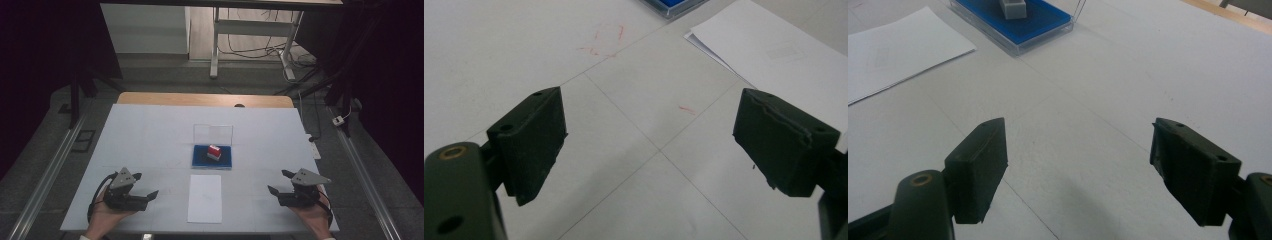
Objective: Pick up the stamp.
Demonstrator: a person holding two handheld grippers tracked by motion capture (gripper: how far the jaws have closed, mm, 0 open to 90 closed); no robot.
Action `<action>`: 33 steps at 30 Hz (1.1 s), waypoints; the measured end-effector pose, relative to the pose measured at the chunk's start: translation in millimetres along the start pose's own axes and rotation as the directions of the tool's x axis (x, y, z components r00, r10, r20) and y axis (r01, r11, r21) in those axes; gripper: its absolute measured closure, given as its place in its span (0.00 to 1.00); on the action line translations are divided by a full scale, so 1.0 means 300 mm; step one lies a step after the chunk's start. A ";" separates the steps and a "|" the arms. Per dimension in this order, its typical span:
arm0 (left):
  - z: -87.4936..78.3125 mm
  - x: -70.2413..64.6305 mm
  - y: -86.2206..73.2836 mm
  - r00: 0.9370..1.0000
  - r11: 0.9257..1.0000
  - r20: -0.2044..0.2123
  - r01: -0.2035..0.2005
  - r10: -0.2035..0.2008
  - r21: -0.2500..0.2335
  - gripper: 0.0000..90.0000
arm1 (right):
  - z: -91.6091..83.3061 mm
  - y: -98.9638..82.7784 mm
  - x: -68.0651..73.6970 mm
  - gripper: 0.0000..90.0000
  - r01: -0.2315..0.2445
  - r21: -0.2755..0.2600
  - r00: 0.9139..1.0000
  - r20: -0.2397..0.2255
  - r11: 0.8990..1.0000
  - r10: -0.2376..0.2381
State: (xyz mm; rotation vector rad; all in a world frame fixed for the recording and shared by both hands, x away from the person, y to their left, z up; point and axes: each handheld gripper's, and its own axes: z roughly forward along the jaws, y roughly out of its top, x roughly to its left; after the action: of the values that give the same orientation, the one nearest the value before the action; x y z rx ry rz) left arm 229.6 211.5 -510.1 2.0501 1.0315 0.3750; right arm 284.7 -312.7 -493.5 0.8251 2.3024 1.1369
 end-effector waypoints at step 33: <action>0.009 0.007 -0.002 1.000 1.000 -0.016 -0.001 0.001 0.019 0.18 | 0.034 0.137 0.007 0.30 0.015 0.010 0.998 -0.059 1.000 -0.014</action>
State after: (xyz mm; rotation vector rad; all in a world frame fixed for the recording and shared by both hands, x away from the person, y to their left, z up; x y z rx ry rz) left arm 232.1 211.8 -512.5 2.0683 1.0474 0.3840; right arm 302.5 -285.7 -465.9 0.7871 2.3600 1.1585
